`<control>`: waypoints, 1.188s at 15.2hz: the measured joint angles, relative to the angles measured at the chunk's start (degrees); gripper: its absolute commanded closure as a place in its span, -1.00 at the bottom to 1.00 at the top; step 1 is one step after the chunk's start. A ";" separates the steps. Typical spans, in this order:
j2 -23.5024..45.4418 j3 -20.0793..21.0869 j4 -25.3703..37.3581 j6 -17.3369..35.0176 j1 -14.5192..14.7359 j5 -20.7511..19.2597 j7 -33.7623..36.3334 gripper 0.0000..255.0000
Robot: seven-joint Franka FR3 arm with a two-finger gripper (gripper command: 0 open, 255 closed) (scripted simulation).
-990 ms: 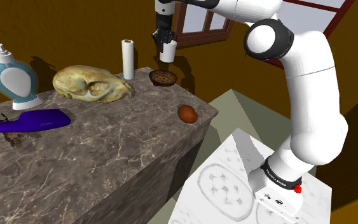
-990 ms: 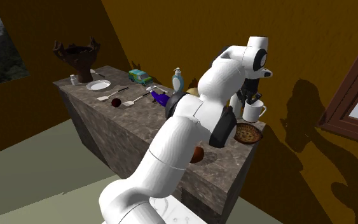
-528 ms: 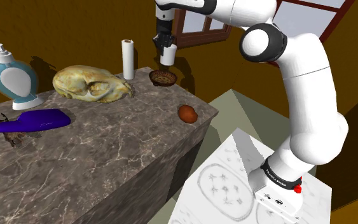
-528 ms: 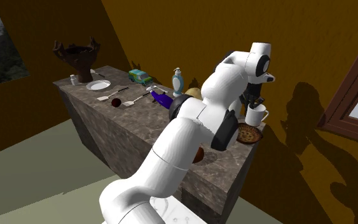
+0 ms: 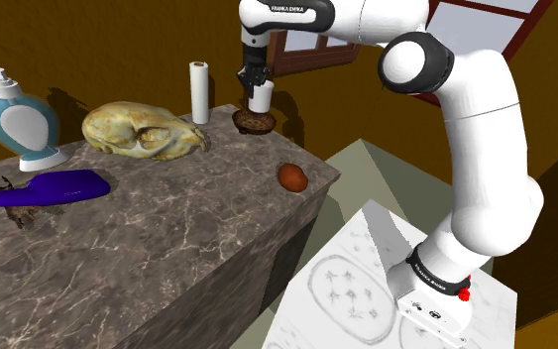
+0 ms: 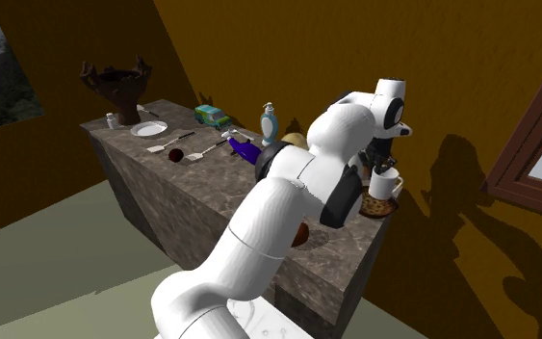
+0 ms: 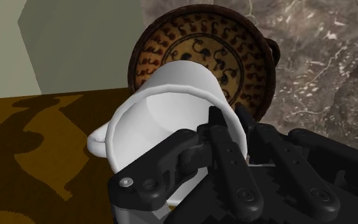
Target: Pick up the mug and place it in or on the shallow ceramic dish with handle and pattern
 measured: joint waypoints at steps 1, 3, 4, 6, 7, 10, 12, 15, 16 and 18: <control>-0.30 0.01 -1.36 1.06 -0.22 0.01 0.03 1.00; -0.53 0.02 -3.71 3.13 -0.34 -0.06 0.40 1.00; -0.33 0.01 -3.80 3.41 -0.31 -0.08 0.44 1.00; -0.16 -0.02 -3.95 3.75 -0.36 -0.11 0.43 1.00; -0.12 -0.02 -3.96 3.81 -0.36 -0.11 0.43 1.00; -0.10 -0.02 -4.00 3.87 -0.35 -0.12 0.44 1.00; -0.10 -0.02 -3.98 3.88 -0.35 -0.12 0.44 -1.00; -0.11 -0.02 -3.98 3.88 -0.35 -0.12 0.44 -1.00; -0.11 -0.02 -3.98 3.88 -0.35 -0.12 0.44 -1.00; -0.19 0.00 -3.21 3.04 -0.27 -0.08 0.36 -1.00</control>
